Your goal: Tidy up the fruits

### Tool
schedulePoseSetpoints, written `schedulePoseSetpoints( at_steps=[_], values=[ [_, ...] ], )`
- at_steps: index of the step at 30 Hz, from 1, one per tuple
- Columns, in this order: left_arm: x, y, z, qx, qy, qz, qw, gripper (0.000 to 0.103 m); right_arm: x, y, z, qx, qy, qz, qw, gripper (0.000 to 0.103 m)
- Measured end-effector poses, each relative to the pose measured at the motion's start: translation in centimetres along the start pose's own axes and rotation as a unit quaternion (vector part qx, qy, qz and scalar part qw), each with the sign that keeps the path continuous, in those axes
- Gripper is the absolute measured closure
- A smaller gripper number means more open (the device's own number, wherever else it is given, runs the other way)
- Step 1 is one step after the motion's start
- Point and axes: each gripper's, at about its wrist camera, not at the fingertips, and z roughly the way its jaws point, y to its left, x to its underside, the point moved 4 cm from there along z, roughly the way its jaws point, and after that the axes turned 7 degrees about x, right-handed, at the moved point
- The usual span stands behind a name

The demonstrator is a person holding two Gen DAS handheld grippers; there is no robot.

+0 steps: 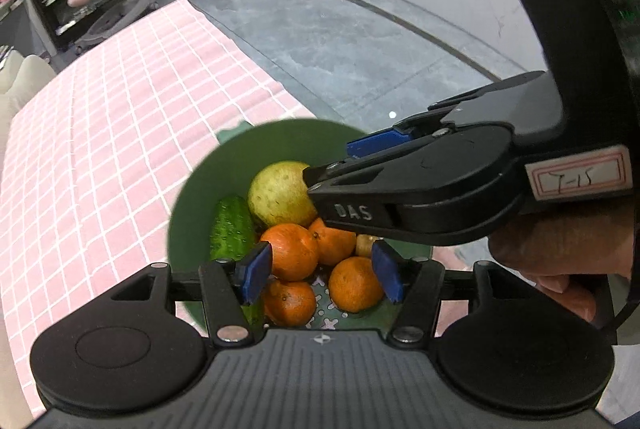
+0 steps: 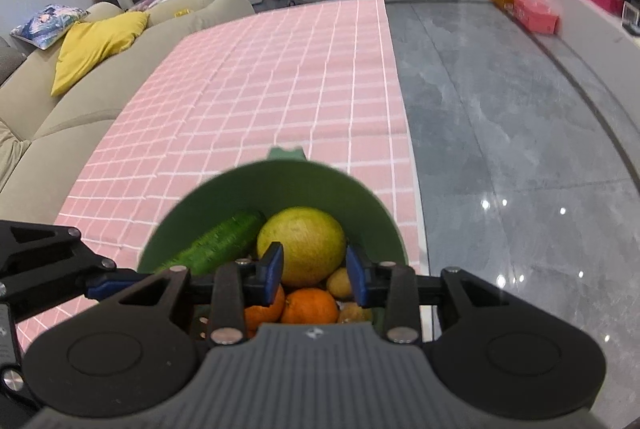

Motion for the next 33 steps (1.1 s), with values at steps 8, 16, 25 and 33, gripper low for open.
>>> schedulePoseSetpoints(
  at_steps=[8, 16, 25, 33],
  values=[
    [3.0, 1.7, -6.1, -0.027, -0.075, -0.096, 0.9922, 0.020, -0.1, 1.2, -6.8, 0.050, -0.049, -0.015, 0.997, 0.046],
    [6.4, 2.8, -8.4, -0.047, -0.091, -0.178, 0.9787, 0.019, 3.2, 2.1, -12.1, 0.079, -0.061, 0.006, 0.995, 0.022],
    [7.4, 2.9, -8.8, -0.052, -0.104, -0.183, 0.9762, 0.018, 6.0, 2.7, -12.4, 0.108, -0.047, 0.025, 0.993, 0.018],
    [7.7, 3.4, -8.5, -0.053, -0.102, -0.188, 0.9754, 0.018, 5.9, 3.2, -11.8, 0.110, -0.042, 0.020, 0.993, 0.018]
  ],
)
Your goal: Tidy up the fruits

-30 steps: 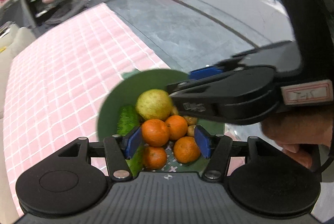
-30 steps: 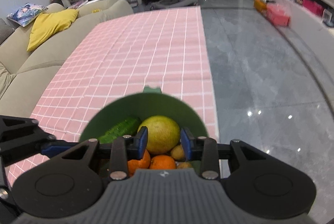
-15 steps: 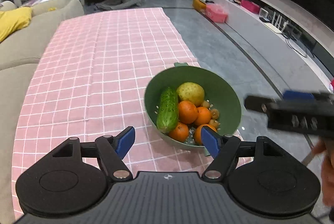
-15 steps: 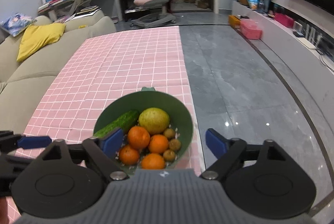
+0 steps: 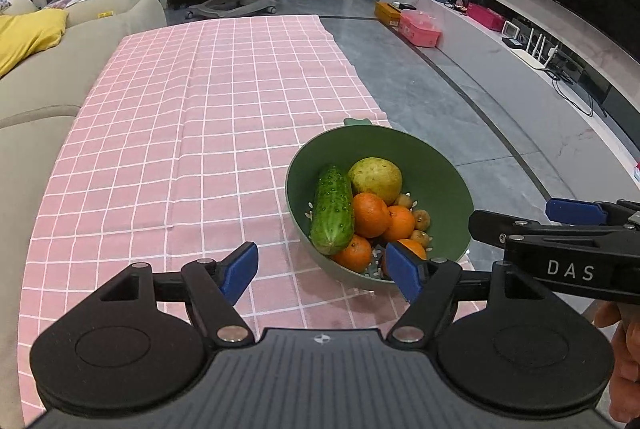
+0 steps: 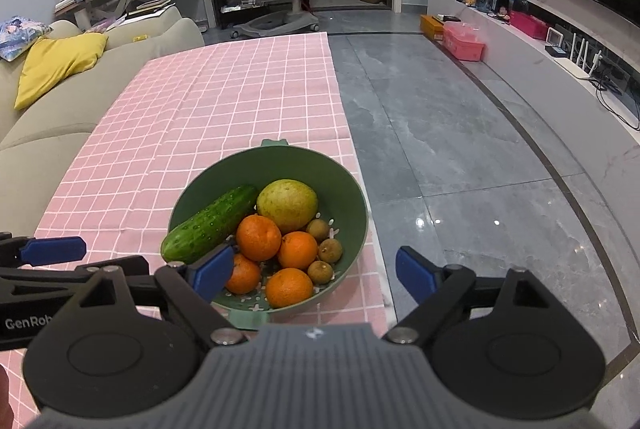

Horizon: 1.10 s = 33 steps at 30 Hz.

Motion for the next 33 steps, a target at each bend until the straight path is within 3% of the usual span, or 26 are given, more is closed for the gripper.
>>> schedulePoseSetpoints(
  at_steps=[33],
  values=[
    [-0.07, 0.30, 0.09, -0.007, 0.007, -0.002, 0.9999, 0.018, -0.02, 0.11, 0.14, -0.007, 0.007, 0.000, 1.000, 0.019]
  ],
)
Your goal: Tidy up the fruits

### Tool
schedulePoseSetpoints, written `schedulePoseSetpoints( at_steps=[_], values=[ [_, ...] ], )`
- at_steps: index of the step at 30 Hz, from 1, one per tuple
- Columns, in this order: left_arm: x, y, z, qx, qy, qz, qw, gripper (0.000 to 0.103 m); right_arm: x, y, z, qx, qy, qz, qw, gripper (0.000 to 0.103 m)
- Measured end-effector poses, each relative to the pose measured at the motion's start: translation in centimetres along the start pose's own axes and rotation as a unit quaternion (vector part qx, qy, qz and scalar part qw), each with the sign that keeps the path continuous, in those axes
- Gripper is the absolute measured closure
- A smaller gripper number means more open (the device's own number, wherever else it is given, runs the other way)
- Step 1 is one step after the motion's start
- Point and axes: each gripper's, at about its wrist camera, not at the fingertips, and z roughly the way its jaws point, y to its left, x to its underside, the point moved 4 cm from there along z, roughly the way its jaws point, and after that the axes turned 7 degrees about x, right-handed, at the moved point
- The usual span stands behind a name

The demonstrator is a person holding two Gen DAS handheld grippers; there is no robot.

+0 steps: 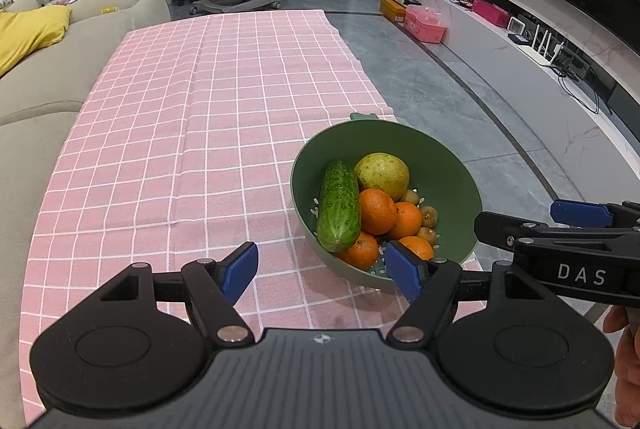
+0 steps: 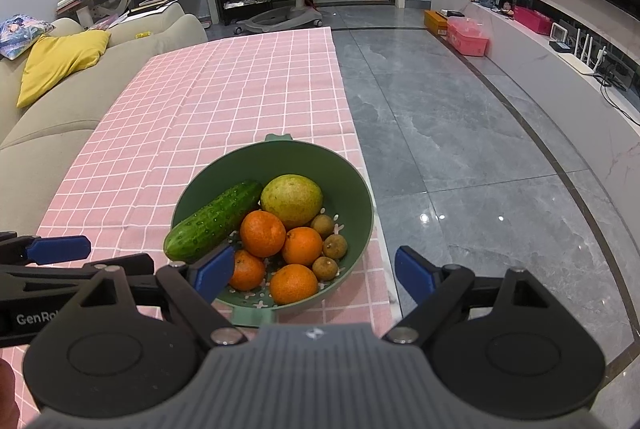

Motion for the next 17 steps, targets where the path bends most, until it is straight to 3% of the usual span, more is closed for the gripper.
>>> schedulePoseSetpoints(
  at_steps=[17],
  values=[
    [-0.02, -0.07, 0.10, 0.005, -0.013, 0.007, 0.9999, 0.018, -0.06, -0.13, 0.21, -0.005, 0.004, 0.005, 1.000, 0.019]
  ],
)
